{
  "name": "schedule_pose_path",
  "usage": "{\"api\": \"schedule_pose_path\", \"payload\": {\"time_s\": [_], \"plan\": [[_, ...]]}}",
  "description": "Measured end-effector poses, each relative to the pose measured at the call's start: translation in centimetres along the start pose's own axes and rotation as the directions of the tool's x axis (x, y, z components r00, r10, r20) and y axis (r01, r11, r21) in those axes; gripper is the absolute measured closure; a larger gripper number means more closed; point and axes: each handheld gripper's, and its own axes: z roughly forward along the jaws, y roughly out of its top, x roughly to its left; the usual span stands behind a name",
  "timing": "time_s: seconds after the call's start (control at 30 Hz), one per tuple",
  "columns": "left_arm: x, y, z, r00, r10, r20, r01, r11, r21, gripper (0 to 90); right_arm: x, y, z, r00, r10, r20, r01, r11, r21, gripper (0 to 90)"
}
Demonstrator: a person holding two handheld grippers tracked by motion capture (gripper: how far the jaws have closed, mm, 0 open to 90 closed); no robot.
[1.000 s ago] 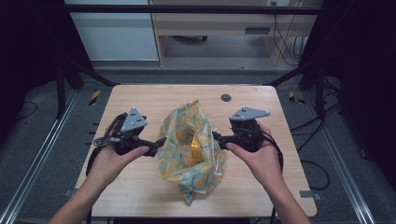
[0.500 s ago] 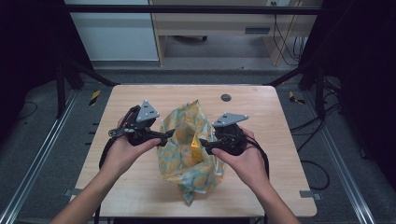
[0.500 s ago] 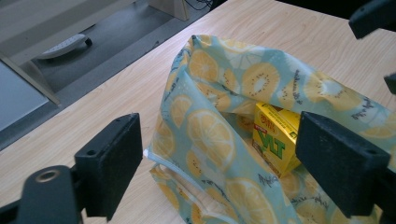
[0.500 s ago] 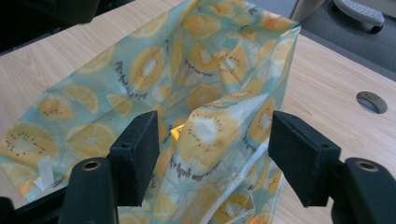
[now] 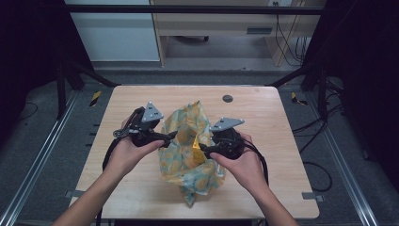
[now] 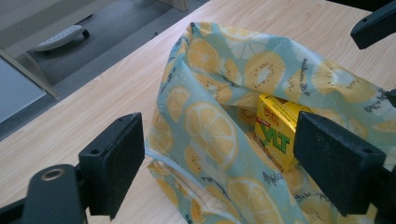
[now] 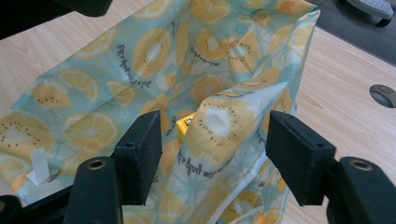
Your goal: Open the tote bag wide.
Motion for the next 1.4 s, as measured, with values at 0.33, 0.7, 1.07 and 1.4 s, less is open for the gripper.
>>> {"api": "schedule_pose_path", "payload": {"time_s": [0.33,0.7,1.07,1.4], "plan": [[-0.5,-0.4,1.2,0.9998,0.0,0.02,-0.001,0.9996,0.03,17.8,0.0,0.3,0.7,1.0,-0.003,0.009,0.003,1.0,0.016,33.0],[-0.8,-0.9,1.9,0.9999,0.013,0.003,-0.014,0.998,0.062,17.0,0.1,0.5,1.1,1.0,-0.003,0.009,0.003,1.0,0.027,29.8],[-0.9,-1.4,2.7,1.0,-0.006,0.005,0.006,0.9967,0.081,15.6,0.0,0.3,1.7,1.0,0.007,0.002,-0.007,0.999,0.046,28.1],[-0.9,-1.8,3.3,0.9995,-0.026,-0.016,0.028,0.9951,0.095,8.6,0.0,0.0,2.1,0.9998,0.02,-0.004,-0.02,0.998,0.059,26.6]]}}
